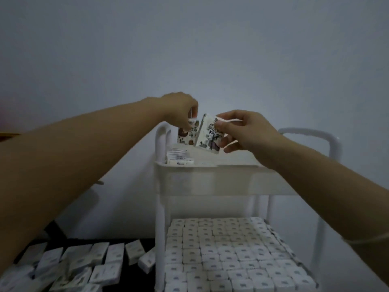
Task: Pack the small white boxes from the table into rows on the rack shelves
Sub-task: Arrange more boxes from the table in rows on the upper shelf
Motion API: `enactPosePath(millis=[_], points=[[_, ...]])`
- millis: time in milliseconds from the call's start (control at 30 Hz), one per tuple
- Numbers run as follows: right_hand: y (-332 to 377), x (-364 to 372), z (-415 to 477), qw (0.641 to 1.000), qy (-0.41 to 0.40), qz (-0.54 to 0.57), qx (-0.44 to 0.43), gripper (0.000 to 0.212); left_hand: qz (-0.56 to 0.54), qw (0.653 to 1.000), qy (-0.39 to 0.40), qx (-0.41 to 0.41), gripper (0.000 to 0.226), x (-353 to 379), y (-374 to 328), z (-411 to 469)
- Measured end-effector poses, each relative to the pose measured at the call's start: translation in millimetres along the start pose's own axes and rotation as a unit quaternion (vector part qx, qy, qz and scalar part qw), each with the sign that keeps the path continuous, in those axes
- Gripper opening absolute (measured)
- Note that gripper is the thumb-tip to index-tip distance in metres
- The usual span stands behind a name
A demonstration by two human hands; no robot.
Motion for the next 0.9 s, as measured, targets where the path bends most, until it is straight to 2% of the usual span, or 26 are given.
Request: enactPosePath(millis=[167, 333, 433, 600, 700, 767, 900], points=[[-17.2, -7.5, 41.1, 0.993, -0.097, -0.068, -0.003, 0.022, 0.076, 0.988, 0.135, -0.026, 0.037, 17.5, 5.9, 10.4], [-29.9, 5.0, 72.1, 0.972, -0.077, -0.22, -0.002, 0.014, 0.138, 0.966, 0.219, -0.025, 0.021, 24.7, -1.4, 14.9], [-28.7, 24.9, 88.6, 0.952, -0.047, -0.303, 0.001, 0.014, 0.175, 0.948, 0.264, -0.024, 0.031, 30.4, -8.1, 15.2], [-30.2, 62.6, 106.6, 0.945, 0.039, -0.317, 0.062, 0.027, 0.162, 0.96, 0.229, -0.011, 0.036, 28.2, -7.8, 8.7], [-36.3, 76.8, 105.6, 0.945, 0.111, -0.288, 0.108, 0.018, 0.118, 0.968, 0.222, -0.022, 0.028, 21.0, -2.9, 3.1], [-41.6, 77.9, 102.7, 0.95, 0.149, -0.25, 0.11, 0.011, 0.09, 0.976, 0.2, -0.02, 0.024, 17.8, -1.3, -0.7], [-45.4, 75.7, 96.7, 0.948, 0.184, -0.233, 0.115, 0.021, 0.029, 0.984, 0.174, -0.019, 0.024, 13.0, -2.8, -10.2]])
Point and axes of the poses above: each hand's wrist, its own z-axis towards the middle knuckle, its own x-axis out of the palm, y = z × x, the point moved 1 cm from there along z, towards the middle knuckle, and after that the axes turned 2 degrees about -z, right-handed, at the moved point
